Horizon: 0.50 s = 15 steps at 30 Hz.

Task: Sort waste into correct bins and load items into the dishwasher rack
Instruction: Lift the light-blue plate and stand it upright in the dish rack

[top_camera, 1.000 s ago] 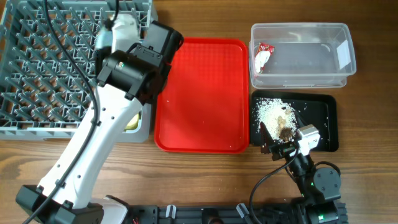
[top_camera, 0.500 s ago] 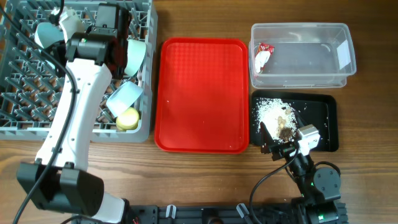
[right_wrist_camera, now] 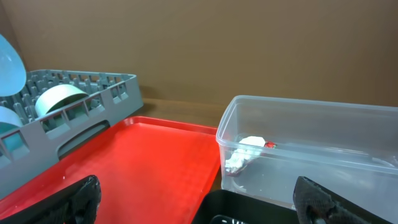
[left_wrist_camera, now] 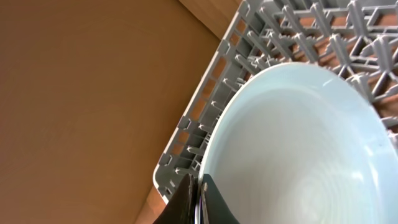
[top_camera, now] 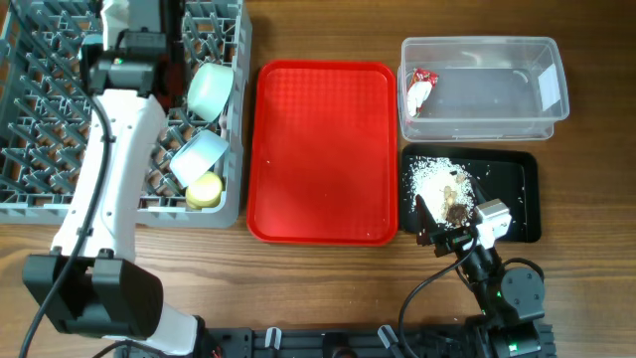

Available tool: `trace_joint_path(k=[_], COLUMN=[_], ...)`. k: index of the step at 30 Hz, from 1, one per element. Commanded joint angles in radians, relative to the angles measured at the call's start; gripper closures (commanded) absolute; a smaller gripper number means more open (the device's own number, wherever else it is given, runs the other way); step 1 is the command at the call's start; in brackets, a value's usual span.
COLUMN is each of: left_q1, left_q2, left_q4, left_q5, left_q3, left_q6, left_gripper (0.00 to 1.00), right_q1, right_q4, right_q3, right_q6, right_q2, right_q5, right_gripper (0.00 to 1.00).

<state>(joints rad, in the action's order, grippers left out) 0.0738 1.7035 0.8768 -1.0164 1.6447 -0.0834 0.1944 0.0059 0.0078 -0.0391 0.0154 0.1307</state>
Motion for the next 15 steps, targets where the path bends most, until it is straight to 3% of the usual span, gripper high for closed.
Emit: trace_joint_path(k=[1, 7, 10, 15], left_q1=[-0.035, -0.033, -0.033, -0.033], left_q2=[0.012, 0.011, 0.011, 0.011], left_q4=[-0.003, -0.018, 0.058, 0.214], left_q5=[0.081, 0.114, 0.031, 0.032], left_q3=[0.004, 0.004, 0.004, 0.004], left_q6=[-0.059, -0.037, 0.149, 0.379], left_gripper=[0.96, 0.96, 0.96, 0.96], right_q1=[-0.006, -0.006, -0.006, -0.006], right_q4=[0.005, 0.005, 0.005, 0.005], right_q3=[-0.003, -0.003, -0.003, -0.003], right_q6=[0.013, 0.013, 0.013, 0.013], right_q2=[-0.011, -0.008, -0.008, -0.008], right_q5=[0.012, 0.012, 0.012, 0.012], right_gripper=[0.00, 0.00, 0.00, 0.00])
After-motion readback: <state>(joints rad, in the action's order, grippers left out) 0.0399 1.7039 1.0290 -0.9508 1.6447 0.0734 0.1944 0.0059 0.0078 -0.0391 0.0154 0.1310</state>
